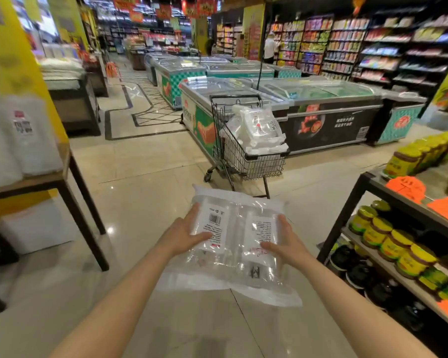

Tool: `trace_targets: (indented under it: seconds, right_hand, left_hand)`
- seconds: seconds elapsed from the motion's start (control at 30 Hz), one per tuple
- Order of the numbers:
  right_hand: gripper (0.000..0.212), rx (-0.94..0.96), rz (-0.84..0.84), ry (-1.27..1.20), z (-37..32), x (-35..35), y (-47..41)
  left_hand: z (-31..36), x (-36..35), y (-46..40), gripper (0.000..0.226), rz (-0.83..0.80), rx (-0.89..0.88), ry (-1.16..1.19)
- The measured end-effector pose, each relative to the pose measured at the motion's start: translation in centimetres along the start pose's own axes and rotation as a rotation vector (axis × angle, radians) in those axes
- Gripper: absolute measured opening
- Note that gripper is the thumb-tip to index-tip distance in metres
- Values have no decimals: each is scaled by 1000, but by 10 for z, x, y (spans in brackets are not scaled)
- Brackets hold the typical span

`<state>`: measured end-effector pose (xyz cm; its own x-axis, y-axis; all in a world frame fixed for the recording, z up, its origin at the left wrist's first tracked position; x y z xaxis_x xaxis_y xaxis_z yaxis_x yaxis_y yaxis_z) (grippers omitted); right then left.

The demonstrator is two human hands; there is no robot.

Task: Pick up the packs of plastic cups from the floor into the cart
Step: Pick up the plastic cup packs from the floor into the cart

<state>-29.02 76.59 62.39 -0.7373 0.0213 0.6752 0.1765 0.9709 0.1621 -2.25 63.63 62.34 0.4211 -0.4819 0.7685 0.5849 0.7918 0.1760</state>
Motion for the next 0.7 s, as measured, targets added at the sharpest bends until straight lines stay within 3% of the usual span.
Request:
trace_targets:
  seconds: [0.13, 0.3, 0.47, 0.6, 0.7]
  right_hand:
    - [104, -1, -7, 10, -28, -1, -77]
    - [119, -32, -12, -63, -25, 3, -173]
    - [83, -25, -8, -101, -30, 18, -277]
    - [84, -42, -39, -202, -19, 46, -376]
    - [77, -31, -49, -216, -23, 76, -450]
  left_hand:
    - [-29, 42, -55, 100, 15, -2, 36]
    - [-61, 71, -127, 109, 20, 6, 56]
    - [-83, 98, -220, 105, 79, 6, 145]
    - [-88, 128, -314, 92, 85, 39, 165]
    - [-82, 159, -385, 95, 105, 45, 129]
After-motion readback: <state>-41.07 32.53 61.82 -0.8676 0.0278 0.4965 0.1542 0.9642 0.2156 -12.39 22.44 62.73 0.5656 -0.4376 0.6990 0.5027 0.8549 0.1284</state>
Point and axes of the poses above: each hand's wrist, its own y-axis away from the middle knuckle, its own x-axis out of the back of the hand, z = x × y, the point moved 3 cm from there along -y, towards the middle knuckle, and after that the axes turned 9 degrees about -z, right-handed, at the moved point
